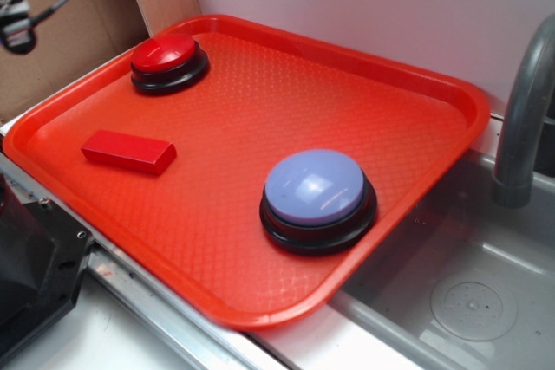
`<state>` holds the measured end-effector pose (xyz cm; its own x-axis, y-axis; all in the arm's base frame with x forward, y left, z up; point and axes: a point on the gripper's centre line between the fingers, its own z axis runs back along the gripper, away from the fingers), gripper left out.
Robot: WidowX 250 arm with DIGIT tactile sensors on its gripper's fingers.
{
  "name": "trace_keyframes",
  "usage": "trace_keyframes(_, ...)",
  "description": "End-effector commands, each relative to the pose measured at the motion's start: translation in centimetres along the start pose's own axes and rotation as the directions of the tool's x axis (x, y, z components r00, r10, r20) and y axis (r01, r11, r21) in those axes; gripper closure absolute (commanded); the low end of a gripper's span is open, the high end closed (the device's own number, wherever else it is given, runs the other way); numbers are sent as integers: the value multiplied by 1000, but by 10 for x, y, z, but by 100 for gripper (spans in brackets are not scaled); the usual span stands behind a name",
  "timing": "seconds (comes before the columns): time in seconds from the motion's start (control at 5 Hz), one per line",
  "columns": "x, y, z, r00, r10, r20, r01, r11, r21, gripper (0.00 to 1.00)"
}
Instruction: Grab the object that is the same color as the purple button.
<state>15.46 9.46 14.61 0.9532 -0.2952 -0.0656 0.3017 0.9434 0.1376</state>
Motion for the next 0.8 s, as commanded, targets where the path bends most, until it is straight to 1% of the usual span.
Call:
trace_keyframes(0.0,53,5,55,991,132,36,-129,988,-85,100)
trace_keyframes(0.2,76,-6,90,982,187,37,-177,966,-187,100)
trace_keyframes(0.4,84,-16,109,980,189,62,-168,954,-248,100)
trace_keyframes(0.6,74,-17,111,965,254,64,-233,944,-231,100)
